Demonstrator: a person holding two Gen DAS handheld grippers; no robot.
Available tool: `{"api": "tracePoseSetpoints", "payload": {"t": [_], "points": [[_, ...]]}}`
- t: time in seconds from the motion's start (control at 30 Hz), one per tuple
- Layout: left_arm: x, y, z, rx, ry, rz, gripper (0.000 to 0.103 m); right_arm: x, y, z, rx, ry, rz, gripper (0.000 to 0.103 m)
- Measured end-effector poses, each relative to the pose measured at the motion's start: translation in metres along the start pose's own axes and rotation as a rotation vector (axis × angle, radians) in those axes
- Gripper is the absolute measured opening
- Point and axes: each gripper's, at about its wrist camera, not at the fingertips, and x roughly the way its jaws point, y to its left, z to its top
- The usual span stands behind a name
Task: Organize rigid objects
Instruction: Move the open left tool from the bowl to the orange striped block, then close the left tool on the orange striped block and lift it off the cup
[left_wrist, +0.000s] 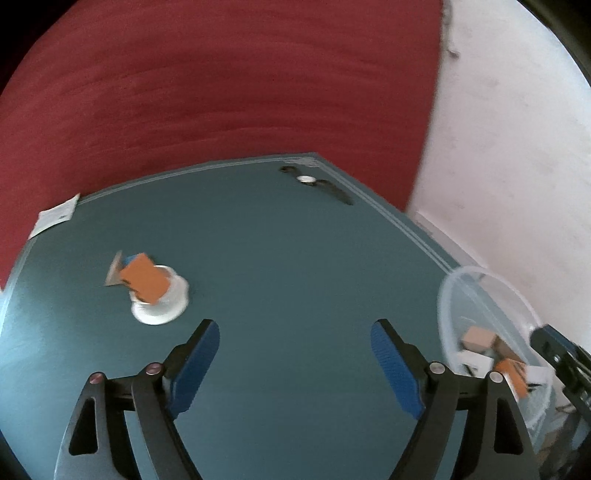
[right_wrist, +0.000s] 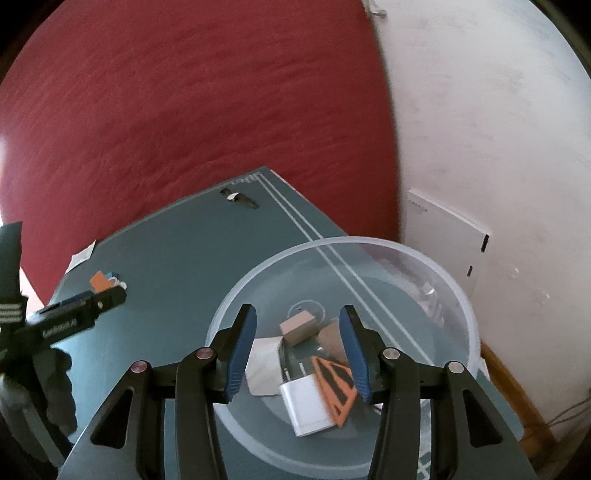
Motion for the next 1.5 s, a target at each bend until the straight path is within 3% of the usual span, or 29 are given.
{"api": "tracePoseSetpoints", "payload": {"t": [0.47,1.0,1.17,1.4,1.5], "points": [[0.026,0.087,0.006,-0.179,0.048,0.232,0.091,0.01,0.016,-0.016,-0.046,0.052,0.04,0.048],[0.057,0.117,0.033,-0.246,0.077,0.29,0.09,0.015,0.027,-0.024,-0.074,0.081,0.065,0.048],[0.071,0.125,0.035,-0.279,0.114,0.291,0.082,0.015,0.031,-0.024,-0.076,0.084,0.07,0.048],[0.088,0.132,0.033,-0.315,0.162,0.251,0.058,0.019,0.038,-0.028,-0.077,0.097,0.076,0.048],[0.088,0.135,0.032,-0.323,0.162,0.223,0.043,0.02,0.043,-0.029,-0.079,0.106,0.083,0.048]]}}
